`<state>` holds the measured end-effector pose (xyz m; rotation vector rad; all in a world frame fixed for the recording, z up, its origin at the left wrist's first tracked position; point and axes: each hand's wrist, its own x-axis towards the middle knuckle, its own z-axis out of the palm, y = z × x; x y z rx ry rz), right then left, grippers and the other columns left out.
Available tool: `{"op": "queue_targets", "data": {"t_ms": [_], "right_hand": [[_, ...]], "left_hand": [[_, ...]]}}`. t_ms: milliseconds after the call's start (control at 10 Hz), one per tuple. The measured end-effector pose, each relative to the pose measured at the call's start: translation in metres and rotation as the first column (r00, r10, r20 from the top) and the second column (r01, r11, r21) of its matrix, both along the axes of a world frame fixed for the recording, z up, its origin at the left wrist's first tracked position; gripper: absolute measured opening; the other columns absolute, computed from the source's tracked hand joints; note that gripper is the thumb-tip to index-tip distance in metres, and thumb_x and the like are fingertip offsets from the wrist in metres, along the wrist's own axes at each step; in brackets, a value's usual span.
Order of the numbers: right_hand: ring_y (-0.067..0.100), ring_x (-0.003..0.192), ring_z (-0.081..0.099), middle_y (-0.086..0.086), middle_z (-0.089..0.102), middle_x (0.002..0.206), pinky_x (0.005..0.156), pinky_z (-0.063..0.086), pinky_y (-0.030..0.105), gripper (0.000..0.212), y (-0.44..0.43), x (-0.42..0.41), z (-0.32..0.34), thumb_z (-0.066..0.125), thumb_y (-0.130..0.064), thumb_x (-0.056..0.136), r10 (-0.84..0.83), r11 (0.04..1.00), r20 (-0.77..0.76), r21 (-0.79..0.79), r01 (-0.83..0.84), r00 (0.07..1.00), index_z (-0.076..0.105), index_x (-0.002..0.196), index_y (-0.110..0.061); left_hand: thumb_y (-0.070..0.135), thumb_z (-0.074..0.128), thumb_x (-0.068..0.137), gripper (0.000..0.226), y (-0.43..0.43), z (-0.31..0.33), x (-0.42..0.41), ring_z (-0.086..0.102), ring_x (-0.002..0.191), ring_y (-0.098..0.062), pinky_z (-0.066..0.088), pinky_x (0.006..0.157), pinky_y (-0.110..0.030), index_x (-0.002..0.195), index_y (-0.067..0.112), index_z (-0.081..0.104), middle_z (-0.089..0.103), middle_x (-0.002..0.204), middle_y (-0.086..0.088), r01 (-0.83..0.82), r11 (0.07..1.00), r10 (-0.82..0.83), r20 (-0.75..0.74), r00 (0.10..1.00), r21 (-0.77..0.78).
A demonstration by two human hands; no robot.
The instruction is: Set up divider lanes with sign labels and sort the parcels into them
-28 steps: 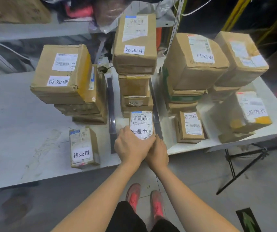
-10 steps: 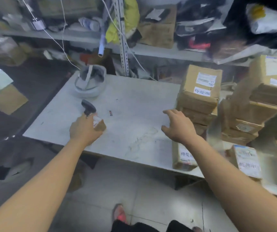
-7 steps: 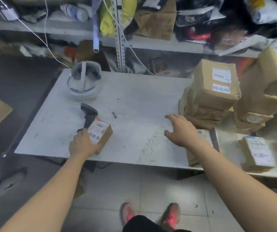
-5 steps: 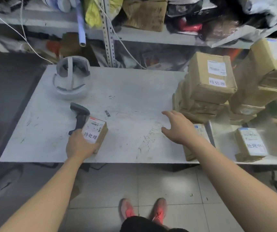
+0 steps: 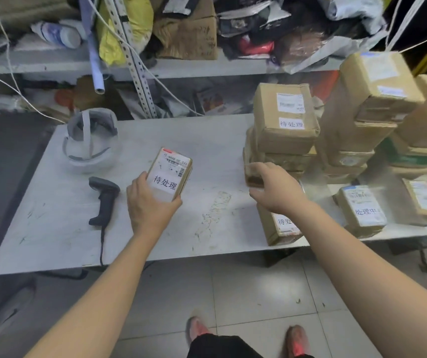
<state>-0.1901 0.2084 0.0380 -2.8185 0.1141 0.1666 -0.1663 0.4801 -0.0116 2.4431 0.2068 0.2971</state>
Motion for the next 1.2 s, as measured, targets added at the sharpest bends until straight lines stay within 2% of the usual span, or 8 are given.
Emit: {"op": "queue_targets", "data": {"t_ms": [200,400,500,700,800,900,1100,1200], "right_hand": [[0.023,0.133,0.044,0.001,0.047,0.146,0.093,0.050,0.041,0.062,-0.081,-0.023,0.006,0.059,-0.032,0.091,0.046,0.999,0.045,0.013,-0.047,0.998,0.037,0.149,-0.025],[0.024,0.127,0.050,0.002,0.052,0.138,0.092,0.051,0.043,0.063,-0.172,-0.049,0.014,0.060,-0.032,0.090,0.116,0.991,0.096,0.055,-0.122,0.989,0.038,0.148,-0.024],[0.024,0.126,0.051,0.002,0.052,0.140,0.093,0.049,0.040,0.062,-0.213,-0.060,0.019,0.062,-0.031,0.091,0.114,0.988,0.121,0.090,-0.126,0.986,0.039,0.147,-0.024],[0.024,0.129,0.049,0.003,0.050,0.143,0.091,0.049,0.037,0.062,-0.266,-0.080,0.016,0.060,-0.031,0.091,0.070,0.988,0.102,0.128,-0.083,0.992,0.038,0.149,-0.025],[0.024,0.132,0.047,0.002,0.048,0.146,0.093,0.049,0.039,0.062,-0.278,-0.092,0.013,0.061,-0.032,0.092,0.033,0.992,0.066,0.121,-0.041,0.997,0.037,0.149,-0.026],[0.023,0.131,0.048,0.001,0.049,0.146,0.094,0.050,0.040,0.061,-0.285,-0.102,0.010,0.060,-0.034,0.093,-0.012,0.994,0.053,0.106,0.006,0.999,0.038,0.149,-0.025],[0.023,0.128,0.051,0.001,0.052,0.143,0.094,0.049,0.039,0.059,-0.288,-0.110,0.016,0.059,-0.034,0.094,-0.053,0.996,0.018,0.067,0.052,0.998,0.038,0.148,-0.024],[0.023,0.129,0.051,0.001,0.052,0.144,0.095,0.049,0.038,0.058,-0.286,-0.111,0.016,0.060,-0.033,0.094,-0.083,0.995,0.016,0.063,0.081,0.996,0.040,0.148,-0.023]], "left_hand": [[0.034,0.089,0.056,0.084,-0.091,0.017,-0.034,0.047,0.110,-0.027,0.045,0.087,-0.038,0.126,0.007,0.049,0.056,0.116,-0.010,-0.014,1.000,0.014,0.111,0.994,-0.004],[0.043,0.088,0.059,0.083,-0.193,0.025,-0.083,0.048,0.105,-0.024,0.040,0.078,-0.029,0.124,0.008,0.051,0.056,0.112,-0.010,-0.093,0.995,0.087,0.179,0.980,0.025],[0.049,0.085,0.059,0.082,-0.236,0.028,-0.099,0.049,0.106,-0.022,0.048,0.080,-0.035,0.123,0.010,0.052,0.056,0.111,-0.006,-0.111,0.993,0.105,0.164,0.981,0.029],[0.057,0.082,0.060,0.084,-0.310,0.019,-0.109,0.049,0.105,-0.024,0.049,0.083,-0.038,0.122,0.011,0.049,0.054,0.113,-0.008,-0.128,0.989,0.126,0.032,0.991,0.068],[0.057,0.080,0.062,0.084,-0.330,0.008,-0.110,0.048,0.107,-0.025,0.047,0.088,-0.037,0.123,0.010,0.046,0.053,0.116,-0.009,-0.176,0.983,0.180,-0.073,0.981,0.056],[0.056,0.079,0.066,0.087,-0.336,-0.008,-0.109,0.046,0.111,-0.027,0.041,0.090,-0.036,0.129,0.009,0.042,0.050,0.121,-0.012,-0.154,0.983,0.169,-0.156,0.973,0.102],[0.063,0.078,0.063,0.101,-0.337,-0.027,-0.106,0.045,0.108,-0.029,0.047,0.089,-0.040,0.137,0.012,0.032,0.046,0.121,-0.014,-0.136,0.983,0.156,-0.170,0.973,0.122],[0.073,0.074,0.061,0.113,-0.338,-0.025,-0.107,0.046,0.113,-0.031,0.045,0.093,-0.043,0.142,0.011,0.026,0.044,0.128,-0.016,-0.150,0.967,0.191,-0.199,0.961,0.205]]}}
